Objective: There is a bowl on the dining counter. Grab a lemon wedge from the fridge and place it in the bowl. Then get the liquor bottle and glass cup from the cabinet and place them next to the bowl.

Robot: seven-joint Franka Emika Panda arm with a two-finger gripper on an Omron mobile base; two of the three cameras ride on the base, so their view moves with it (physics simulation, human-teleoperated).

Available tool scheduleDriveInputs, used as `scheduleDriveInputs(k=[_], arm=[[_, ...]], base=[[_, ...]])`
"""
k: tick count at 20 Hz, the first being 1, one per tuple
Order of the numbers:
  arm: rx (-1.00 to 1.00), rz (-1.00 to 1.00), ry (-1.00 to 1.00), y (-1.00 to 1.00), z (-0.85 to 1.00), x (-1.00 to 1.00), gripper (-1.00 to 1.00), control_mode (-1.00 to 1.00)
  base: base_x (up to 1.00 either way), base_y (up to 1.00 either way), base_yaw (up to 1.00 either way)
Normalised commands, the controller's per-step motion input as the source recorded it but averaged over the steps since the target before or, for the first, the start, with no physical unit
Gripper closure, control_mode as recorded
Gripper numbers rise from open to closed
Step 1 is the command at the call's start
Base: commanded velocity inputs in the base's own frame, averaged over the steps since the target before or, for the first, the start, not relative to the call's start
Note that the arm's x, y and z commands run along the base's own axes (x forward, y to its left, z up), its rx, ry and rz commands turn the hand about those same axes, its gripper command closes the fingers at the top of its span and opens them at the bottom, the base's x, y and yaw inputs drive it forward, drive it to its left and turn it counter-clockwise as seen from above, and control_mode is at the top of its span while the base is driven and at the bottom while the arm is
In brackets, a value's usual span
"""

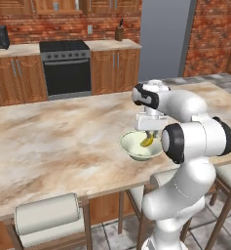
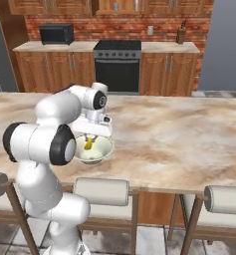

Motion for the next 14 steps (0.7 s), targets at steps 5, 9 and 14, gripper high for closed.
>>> scheduleDriveInputs(k=[5, 9, 14], arm=[[0.0, 0.0, 0.02, 0.0, -0.33, 0.42, 1.0, -1.0], [0.0, 0.0, 0.02, 0.0, -0.33, 0.42, 1.0, -1.0], [0.0, 0.0, 0.02, 0.0, -0.31, 0.43, 1.0, -1.0]], base=[[0.0, 0.0, 0.0], [0.0, 0.0, 0.0], [0.0, 0.0, 0.0]])
